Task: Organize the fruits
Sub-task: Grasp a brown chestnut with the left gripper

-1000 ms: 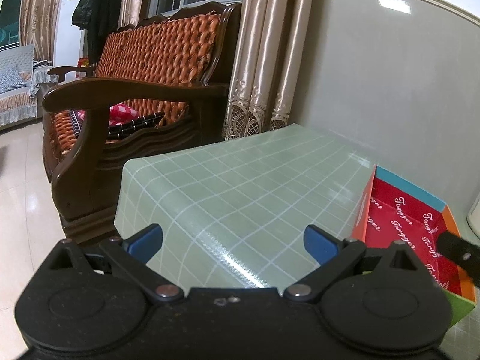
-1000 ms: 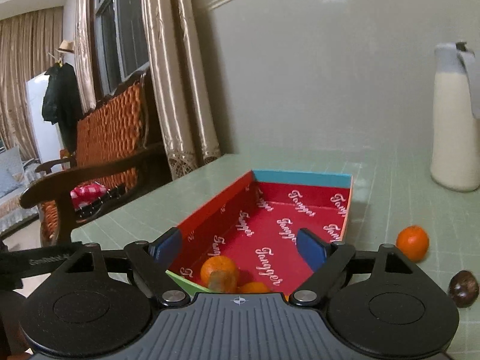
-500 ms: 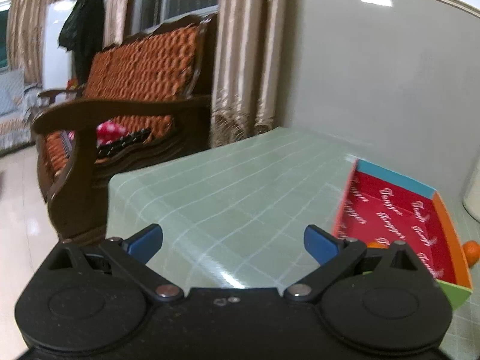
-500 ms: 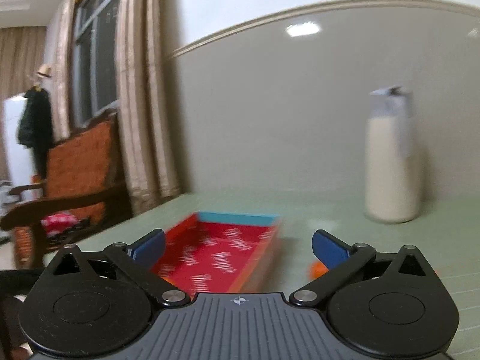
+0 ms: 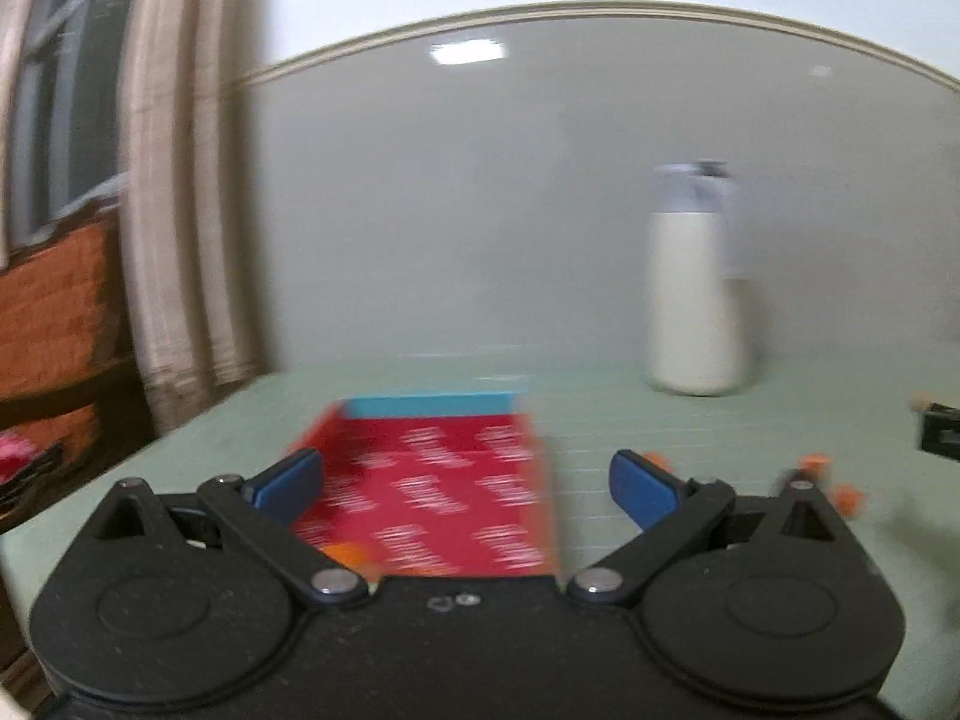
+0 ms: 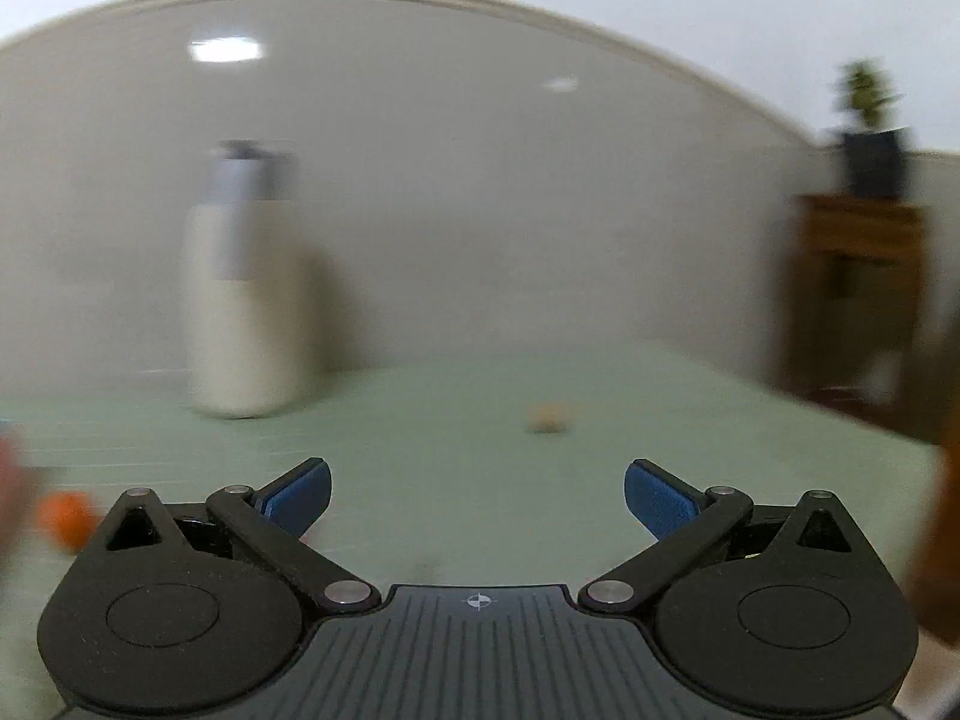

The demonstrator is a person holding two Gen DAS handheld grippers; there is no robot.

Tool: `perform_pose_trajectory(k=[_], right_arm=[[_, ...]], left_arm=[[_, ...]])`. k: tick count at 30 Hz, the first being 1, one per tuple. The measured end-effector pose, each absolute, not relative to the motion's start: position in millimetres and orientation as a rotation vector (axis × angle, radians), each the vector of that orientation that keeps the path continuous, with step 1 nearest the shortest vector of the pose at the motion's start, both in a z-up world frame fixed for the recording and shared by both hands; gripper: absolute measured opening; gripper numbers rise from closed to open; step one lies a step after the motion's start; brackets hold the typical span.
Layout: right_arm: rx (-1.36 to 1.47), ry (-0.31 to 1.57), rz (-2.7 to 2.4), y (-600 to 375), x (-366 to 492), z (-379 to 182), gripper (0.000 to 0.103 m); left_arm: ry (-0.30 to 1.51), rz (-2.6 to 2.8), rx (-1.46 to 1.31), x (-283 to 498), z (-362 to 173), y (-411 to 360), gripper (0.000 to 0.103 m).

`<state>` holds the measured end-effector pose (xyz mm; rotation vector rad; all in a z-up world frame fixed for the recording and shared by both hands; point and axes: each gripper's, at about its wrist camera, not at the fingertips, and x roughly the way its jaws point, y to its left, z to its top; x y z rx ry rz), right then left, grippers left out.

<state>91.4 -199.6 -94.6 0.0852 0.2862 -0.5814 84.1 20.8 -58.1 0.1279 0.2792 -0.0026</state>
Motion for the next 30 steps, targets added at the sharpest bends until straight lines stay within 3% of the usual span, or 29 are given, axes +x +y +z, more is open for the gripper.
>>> perform_pose_trajectory(k=[4, 10, 15, 25, 30], right_arm=[[0.094, 0.276, -0.715, -222.5, 84.2, -97.0, 0.103], [0.105, 0.301, -0.765, -249.2, 68.0, -103.0, 0.103], [0.117, 0.300, -0.774, -262.5, 57.0, -103.9, 0.103], [0.160, 0.311, -0.748, -274.4, 62.1, -102.2, 0.103], [0.162, 0.317, -0.728, -271.6, 63.0, -104.2, 0.103]], left_arm=[[0.334, -0.159, 0.159, 103.9, -66.8, -23.4, 0.096], [0.461, -0.304, 0.193, 147.1, -93.5, -70.5, 0.079], [0.532, -0.322, 0.197, 166.7, -114.0, -90.1, 0.074], [0.624, -0.337, 0.175, 188.2, -128.2, -96.1, 0.030], [0.617, -0.337, 0.156, 188.0, -129.0, -92.6, 0.030]])
